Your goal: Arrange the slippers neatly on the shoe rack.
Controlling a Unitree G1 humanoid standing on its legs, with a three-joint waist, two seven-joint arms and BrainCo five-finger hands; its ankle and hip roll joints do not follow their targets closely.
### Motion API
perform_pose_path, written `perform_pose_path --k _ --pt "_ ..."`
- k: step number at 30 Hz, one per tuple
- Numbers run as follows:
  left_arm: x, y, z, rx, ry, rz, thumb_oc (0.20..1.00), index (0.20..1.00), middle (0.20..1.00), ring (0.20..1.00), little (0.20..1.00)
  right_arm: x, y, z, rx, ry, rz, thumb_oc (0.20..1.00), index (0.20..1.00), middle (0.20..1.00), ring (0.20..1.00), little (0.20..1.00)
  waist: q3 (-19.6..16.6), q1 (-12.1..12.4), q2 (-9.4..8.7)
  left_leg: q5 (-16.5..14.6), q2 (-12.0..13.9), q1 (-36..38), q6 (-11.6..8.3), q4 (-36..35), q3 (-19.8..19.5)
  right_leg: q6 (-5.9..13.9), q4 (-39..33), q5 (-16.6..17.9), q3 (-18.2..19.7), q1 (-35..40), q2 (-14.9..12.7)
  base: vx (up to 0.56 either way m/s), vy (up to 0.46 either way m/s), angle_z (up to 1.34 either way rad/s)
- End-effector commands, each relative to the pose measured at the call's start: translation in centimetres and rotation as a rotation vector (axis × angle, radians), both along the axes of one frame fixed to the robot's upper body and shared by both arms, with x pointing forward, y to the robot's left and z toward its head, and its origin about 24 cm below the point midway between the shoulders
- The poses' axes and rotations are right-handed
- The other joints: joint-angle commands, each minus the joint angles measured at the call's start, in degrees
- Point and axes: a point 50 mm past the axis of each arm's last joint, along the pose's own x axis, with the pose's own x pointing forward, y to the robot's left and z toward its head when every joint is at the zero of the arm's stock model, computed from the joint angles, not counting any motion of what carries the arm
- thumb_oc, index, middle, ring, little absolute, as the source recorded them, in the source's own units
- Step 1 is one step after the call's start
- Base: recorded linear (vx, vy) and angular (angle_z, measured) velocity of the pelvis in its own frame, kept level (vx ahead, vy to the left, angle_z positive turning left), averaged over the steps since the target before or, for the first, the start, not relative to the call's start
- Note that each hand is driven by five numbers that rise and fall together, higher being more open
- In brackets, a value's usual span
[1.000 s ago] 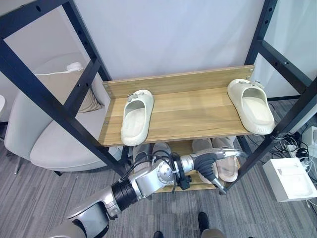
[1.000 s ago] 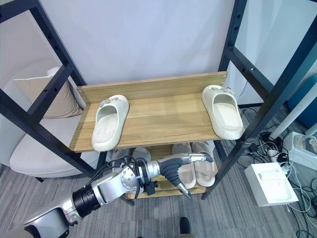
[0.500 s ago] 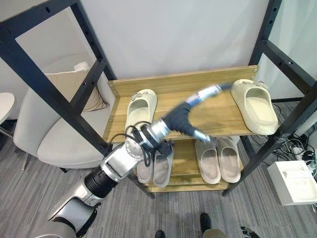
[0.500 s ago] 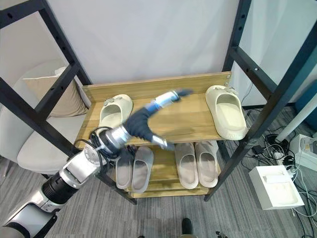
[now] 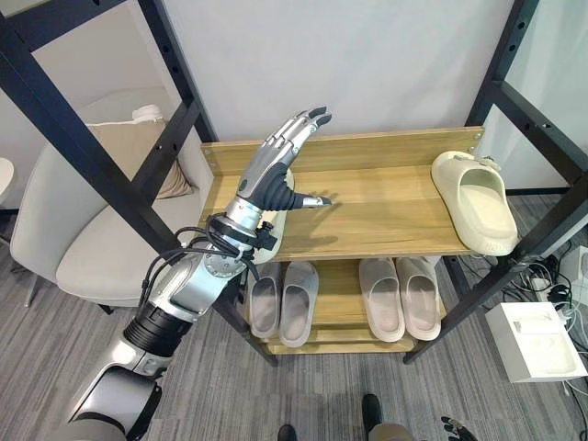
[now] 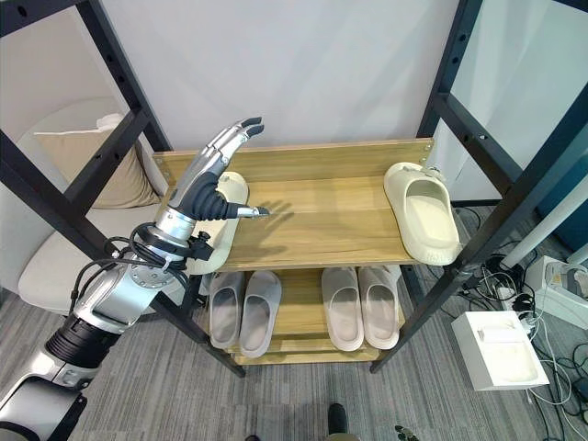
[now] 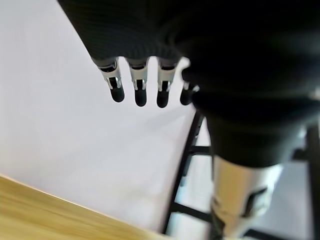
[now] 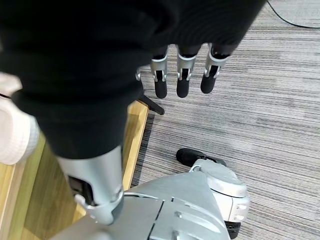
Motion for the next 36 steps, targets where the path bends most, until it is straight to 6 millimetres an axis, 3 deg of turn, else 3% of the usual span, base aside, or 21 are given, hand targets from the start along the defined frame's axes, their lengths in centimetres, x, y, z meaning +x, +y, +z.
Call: perform_pose_path --k 1,10,12,14,16,18,22,25,28,31,32,36 --pt "1.4 3.0 1.7 0.036 -0.113 0.184 1.000 1.000 1.000 1.000 1.000 1.0 0.2 0.3 0.000 -0.059 -0.008 1.000 1.000 1.000 1.000 1.000 0.2 -0.2 -2.29 -2.6 -1.1 0.4 -0.83 -0.3 0.7 2.41 0.1 -8.3 -1.6 5.1 0.3 0.00 -0.002 -0.10" --pt "3.4 5.7 1.1 0.196 -0.103 0.378 1.000 1.000 1.000 1.000 1.000 1.4 -0.3 0.6 -0.019 -0.073 0.006 1.000 1.000 1.000 1.000 1.000 0.4 -1.0 -2.26 -2.6 -0.9 0.2 -0.90 -0.3 1.4 2.53 0.1 -8.0 -1.1 4.3 0.6 0.00 -0.001 -0.03" --pt "3.7 6.7 0.2 0.242 -0.079 0.438 1.000 1.000 1.000 1.000 1.000 2.0 0.0 0.8 -0.020 -0.103 0.024 1.000 1.000 1.000 1.000 1.000 0.6 -1.0 -2.25 -2.6 -0.9 0.0 -0.85 -0.3 1.5 2.57 0.1 -7.9 -0.9 4.0 0.6 -0.01 0.007 -0.04" --pt "4.7 7.5 0.9 0.239 -0.086 0.498 1.000 1.000 1.000 1.000 1.000 2.7 0.1 1.2 -0.028 -0.131 0.052 1.000 1.000 1.000 1.000 1.000 0.9 -1.5 -2.24 -2.3 -0.9 -0.6 -0.84 -0.3 1.8 2.72 0.1 -7.7 -0.6 3.1 0.6 0.00 0.000 0.00" --pt "4.7 7.5 0.9 0.239 -0.087 0.498 1.000 1.000 1.000 1.000 1.000 2.7 0.1 1.2 -0.028 -0.132 0.051 1.000 1.000 1.000 1.000 1.000 0.9 -1.4 -2.28 -2.3 -0.9 -0.7 -0.84 -0.3 1.8 2.72 0.1 -7.6 -0.6 3.0 0.6 -0.03 0.004 -0.05" --pt "5.1 8.7 1.8 0.242 -0.109 0.563 1.000 1.000 1.000 1.000 1.000 4.2 0.6 1.7 -0.023 -0.185 0.085 1.000 1.000 1.000 1.000 1.000 1.9 -1.4 -2.55 -1.7 -0.9 -2.2 -0.82 -0.3 2.0 2.83 0.1 -7.0 -0.3 1.4 0.6 -0.09 0.009 -0.17" --pt "5.4 9.1 2.8 0.268 -0.139 0.607 1.000 1.000 1.000 1.000 1.000 5.2 1.7 2.3 0.006 -0.234 0.153 1.000 1.000 1.000 1.000 1.000 2.7 -1.0 -3.08 -1.3 -0.8 -2.6 -0.84 -0.3 0.9 2.75 0.1 -7.3 -1.3 1.6 0.7 0.00 0.002 -0.04" --pt "6.8 8.3 4.0 0.284 -0.149 0.616 1.000 1.000 1.000 1.000 1.000 8.6 2.7 2.5 -0.008 -0.270 0.207 1.000 1.000 1.000 1.000 1.000 3.7 0.0 -3.25 -1.0 -0.8 -2.7 -0.80 -0.3 -0.1 2.76 0.1 -7.4 -2.4 2.1 0.5 -0.01 -0.008 0.17" --pt "7.0 6.7 5.0 0.299 -0.182 0.579 1.000 1.000 1.000 1.000 1.000 13.9 5.7 5.6 0.059 -0.462 0.304 1.000 1.000 1.000 1.000 1.000 4.6 1.1 -3.55 -0.9 -0.8 -2.9 -0.79 -0.3 -0.8 2.63 0.1 -7.6 -2.9 2.1 0.4 -0.01 0.004 0.21" --pt "7.4 5.7 5.3 0.300 -0.186 0.563 1.000 1.000 1.000 1.000 1.000 15.7 7.1 7.6 0.115 -0.572 0.347 1.000 1.000 1.000 1.000 1.000 5.1 1.3 -3.92 -0.9 -0.8 -2.9 -0.70 -0.3 -0.6 2.57 0.1 -7.5 -2.8 2.0 0.6 0.01 -0.003 0.13" --pt "7.4 5.2 5.1 0.291 -0.183 0.554 1.000 1.000 1.000 1.000 1.000 16.7 8.5 8.5 0.162 -0.621 0.373 1.000 1.000 1.000 1.000 1.000 5.1 1.5 -3.98 -1.0 -0.8 -2.9 -0.68 -0.3 -0.6 2.47 0.1 -7.6 -2.7 2.0 0.6 0.00 0.000 0.00" --pt "7.5 5.0 4.4 0.292 -0.160 0.550 1.000 1.000 1.000 1.000 1.000 18.0 10.8 10.2 0.238 -0.693 0.438 1.000 1.000 1.000 1.000 1.000 5.1 1.8 -3.83 -1.2 -0.8 -2.8 -0.56 -0.3 -0.5 2.38 0.1 -7.8 -2.5 2.1 0.6 0.00 0.000 0.00"
